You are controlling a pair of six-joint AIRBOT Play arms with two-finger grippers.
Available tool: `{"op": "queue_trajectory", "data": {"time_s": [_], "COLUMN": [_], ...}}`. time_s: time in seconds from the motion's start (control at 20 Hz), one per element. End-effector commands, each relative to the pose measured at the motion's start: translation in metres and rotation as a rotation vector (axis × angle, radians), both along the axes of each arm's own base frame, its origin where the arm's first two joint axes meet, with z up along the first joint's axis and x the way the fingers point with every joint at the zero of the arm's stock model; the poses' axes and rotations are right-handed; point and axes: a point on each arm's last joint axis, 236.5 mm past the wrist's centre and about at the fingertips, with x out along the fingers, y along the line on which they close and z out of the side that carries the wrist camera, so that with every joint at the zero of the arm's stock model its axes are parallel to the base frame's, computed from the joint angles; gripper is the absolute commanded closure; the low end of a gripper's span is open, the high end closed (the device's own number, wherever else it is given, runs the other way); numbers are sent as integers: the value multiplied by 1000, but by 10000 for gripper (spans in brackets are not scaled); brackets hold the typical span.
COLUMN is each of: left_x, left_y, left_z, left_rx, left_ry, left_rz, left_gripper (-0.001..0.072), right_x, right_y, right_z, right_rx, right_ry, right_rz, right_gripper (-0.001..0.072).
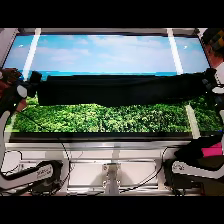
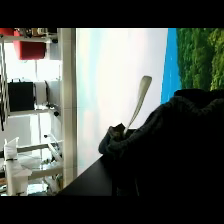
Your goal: Fold the clothes and pants, and hang the long-sleeved shirts on hangers.
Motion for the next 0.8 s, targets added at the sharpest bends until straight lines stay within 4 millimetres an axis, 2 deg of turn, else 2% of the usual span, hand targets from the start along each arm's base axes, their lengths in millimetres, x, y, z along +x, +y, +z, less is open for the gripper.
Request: {"op": "queue_trajectory", "data": {"time_s": [0.0, 0.15, 0.3, 0.45, 0.65, 0.75], "left_x": [30, 45, 50, 54, 66, 66], "left_y": [-6, -12, -10, -6, -3, -2], "left_z": [-14, -23, -28, -28, -13, -17], "left_rx": [1, 27, 50, 53, 59, 58], "left_ry": [-2, 9, 11, -8, -85, -79], "left_rz": [-21, -52, -63, -55, -44, -42], "left_gripper": [684, 684, 684, 684, 684, 684], "right_x": [13, 34, 52, 61, 76, 83], "right_y": [2, 5, 3, 1, 4, 2], "right_z": [-9, 2, 15, 11, 11, 13], "right_rx": [-28, -108, -189, -185, -188, -190], "right_ry": [-5, -7, -18, -18, -32, -40], "right_rz": [-35, 25, 60, 61, 68, 69], "right_gripper": [674, 675, 675, 675, 675, 675]}}
